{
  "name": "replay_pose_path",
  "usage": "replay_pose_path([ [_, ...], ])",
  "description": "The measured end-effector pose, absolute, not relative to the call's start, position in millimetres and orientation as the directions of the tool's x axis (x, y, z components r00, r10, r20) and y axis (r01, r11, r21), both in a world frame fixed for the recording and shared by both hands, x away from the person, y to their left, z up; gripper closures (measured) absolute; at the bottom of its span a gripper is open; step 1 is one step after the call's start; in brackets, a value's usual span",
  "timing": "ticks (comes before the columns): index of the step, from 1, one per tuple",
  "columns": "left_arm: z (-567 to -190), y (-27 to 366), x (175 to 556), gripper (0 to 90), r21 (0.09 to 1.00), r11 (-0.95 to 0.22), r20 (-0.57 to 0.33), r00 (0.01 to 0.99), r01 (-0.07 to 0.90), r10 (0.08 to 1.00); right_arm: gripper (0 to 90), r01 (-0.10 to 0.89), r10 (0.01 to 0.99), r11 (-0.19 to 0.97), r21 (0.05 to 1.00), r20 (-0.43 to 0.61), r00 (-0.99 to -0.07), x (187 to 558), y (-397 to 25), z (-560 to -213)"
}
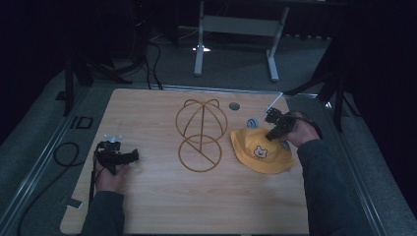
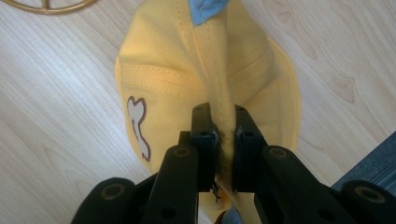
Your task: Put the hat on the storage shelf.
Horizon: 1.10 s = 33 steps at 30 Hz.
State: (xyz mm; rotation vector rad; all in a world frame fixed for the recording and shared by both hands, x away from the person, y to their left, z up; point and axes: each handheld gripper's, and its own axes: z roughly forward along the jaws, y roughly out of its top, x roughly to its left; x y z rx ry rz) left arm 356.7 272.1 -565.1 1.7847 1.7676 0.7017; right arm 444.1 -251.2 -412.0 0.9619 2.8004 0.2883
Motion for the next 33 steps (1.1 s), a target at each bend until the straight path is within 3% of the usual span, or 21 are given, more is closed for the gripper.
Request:
replay_pose_path([
  [33,-565,272,357,1.4,0.688,-0.006,-0.002,0.011,0.726,1.0,83.4,0.465,0.511,0.842,0.273,-0.132,-0.849,429,-248,-362],
])
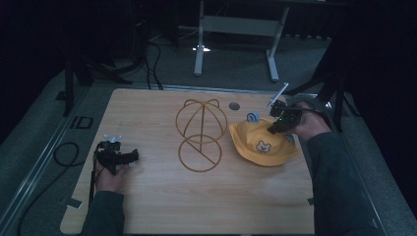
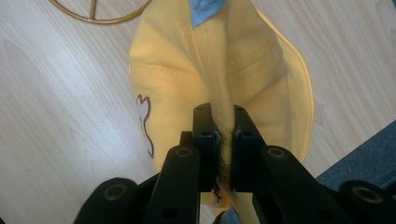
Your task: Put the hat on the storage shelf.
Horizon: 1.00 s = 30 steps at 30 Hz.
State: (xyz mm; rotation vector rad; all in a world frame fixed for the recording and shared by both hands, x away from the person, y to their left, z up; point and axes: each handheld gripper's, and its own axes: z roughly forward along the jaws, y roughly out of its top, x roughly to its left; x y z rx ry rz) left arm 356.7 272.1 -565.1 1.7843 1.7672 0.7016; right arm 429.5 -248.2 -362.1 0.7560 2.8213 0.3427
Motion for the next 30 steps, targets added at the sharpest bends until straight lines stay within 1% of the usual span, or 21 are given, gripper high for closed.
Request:
replay_pose_path([
  [11,-565,272,357,1.3,0.686,-0.008,-0.001,0.012,0.728,1.0,83.5,0.434,0.494,0.842,0.321,-0.132,-0.859,427,-251,-345],
  [21,-565,272,357,1.3,0.685,-0.008,-0.001,0.012,0.728,1.0,83.5,0.41,0.48,0.834,0.369,-0.12,-0.869,422,-259,-337],
  [30,-565,272,357,1.4,0.686,-0.007,-0.002,0.011,0.727,1.0,83.5,0.412,0.498,0.791,0.453,-0.086,-0.863,419,-273,-333],
])
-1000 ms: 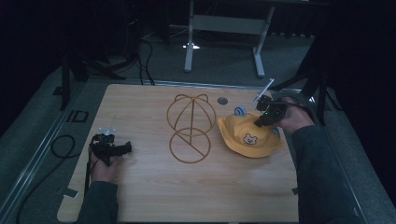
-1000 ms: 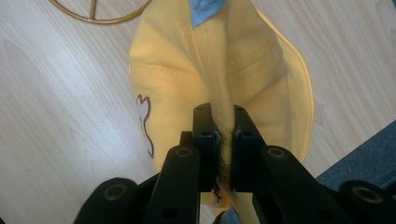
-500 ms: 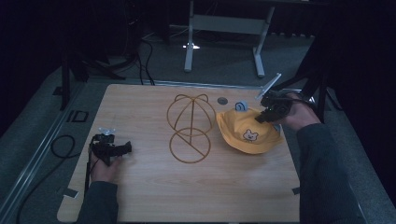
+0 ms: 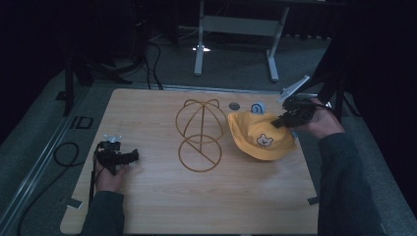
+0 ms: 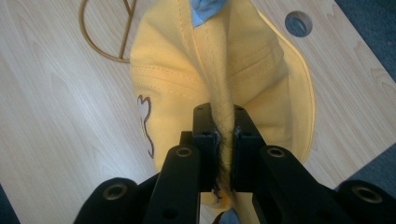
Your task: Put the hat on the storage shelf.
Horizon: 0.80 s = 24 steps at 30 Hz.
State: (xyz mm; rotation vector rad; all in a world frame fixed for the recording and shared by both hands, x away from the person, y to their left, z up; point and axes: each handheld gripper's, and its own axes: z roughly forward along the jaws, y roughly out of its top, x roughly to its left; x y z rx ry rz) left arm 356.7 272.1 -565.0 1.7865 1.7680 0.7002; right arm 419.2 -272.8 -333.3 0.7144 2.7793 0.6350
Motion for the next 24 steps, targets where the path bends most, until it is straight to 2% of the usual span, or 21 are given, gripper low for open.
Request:
replay_pose_path([
  [24,-565,272,357,1.4,0.686,-0.007,-0.002,0.011,0.727,1.0,83.8,0.373,0.499,0.723,0.581,-0.067,-0.864,408,-290,-318],
])
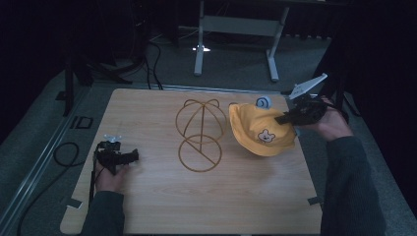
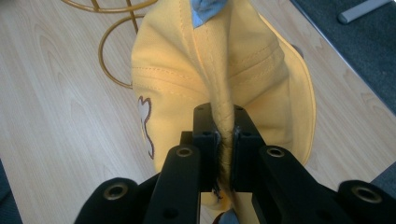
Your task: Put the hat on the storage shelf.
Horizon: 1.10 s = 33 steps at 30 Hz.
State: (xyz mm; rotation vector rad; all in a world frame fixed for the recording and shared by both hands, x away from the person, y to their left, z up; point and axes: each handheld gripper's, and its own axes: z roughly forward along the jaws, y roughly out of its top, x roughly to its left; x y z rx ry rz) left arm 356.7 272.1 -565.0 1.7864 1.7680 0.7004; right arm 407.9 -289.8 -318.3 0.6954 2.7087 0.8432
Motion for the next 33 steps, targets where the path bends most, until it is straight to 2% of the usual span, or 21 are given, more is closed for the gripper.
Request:
replay_pose_path([
  [33,-565,272,357,1.4,0.686,-0.007,-0.002,0.011,0.728,1.0,83.9,0.254,0.427,0.665,0.702,-0.079,-0.901,394,-285,-290],
])
